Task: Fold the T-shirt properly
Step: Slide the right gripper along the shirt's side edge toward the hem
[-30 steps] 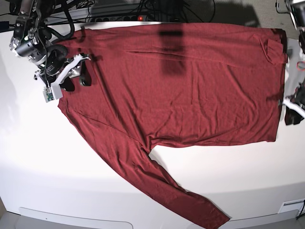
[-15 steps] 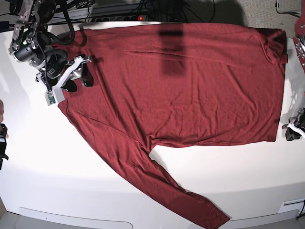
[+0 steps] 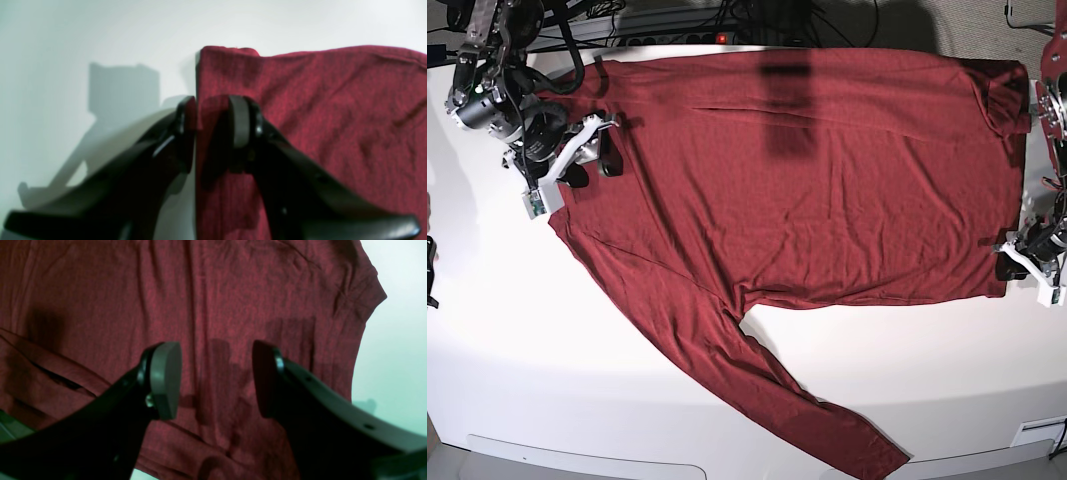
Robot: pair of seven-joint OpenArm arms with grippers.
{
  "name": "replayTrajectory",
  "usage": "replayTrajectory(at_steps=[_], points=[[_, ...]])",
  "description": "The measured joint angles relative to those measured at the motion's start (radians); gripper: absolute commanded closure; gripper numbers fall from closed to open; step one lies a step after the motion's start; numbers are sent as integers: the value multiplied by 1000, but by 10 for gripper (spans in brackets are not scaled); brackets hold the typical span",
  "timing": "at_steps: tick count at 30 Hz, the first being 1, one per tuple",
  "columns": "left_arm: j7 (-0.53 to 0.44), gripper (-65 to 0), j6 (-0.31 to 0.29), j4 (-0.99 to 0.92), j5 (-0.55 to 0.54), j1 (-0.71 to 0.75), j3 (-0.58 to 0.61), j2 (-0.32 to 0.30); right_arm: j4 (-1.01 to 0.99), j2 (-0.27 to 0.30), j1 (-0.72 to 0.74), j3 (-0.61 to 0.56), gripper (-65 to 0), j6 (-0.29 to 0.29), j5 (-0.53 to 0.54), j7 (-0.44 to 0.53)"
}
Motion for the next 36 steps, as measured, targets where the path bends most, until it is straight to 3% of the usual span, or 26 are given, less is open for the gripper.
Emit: replayTrajectory(at_steps=[8, 14, 17, 19, 21, 25, 29, 36], points=[[30, -158, 1, 3, -64, -5, 19, 50, 0, 0, 0, 0, -338, 0, 0, 0], [50, 0, 0, 3, -68, -5, 19, 45, 0, 0, 25, 0, -338, 0, 0, 24], [57, 0, 0, 3, -68, -5, 19, 44, 0, 0, 55, 0, -338, 0, 11, 92], [64, 0, 0, 3, -87, -5, 19, 42, 0, 0, 70, 0, -338, 0, 87, 99], [80, 0, 0, 2, -134, -5, 19, 37, 0, 0, 90, 0, -336, 0, 137, 97], [80, 0, 0, 0, -179, -2, 19, 24, 0, 0, 145, -1, -336, 0, 137, 50], [80, 0, 0, 0, -193, 0, 20, 22, -27, 3, 221, -23, -336, 0, 65, 46], [81, 0, 0, 0, -196, 0, 20, 22, -265, -1, 449, -196, -336, -35, -66, 56]])
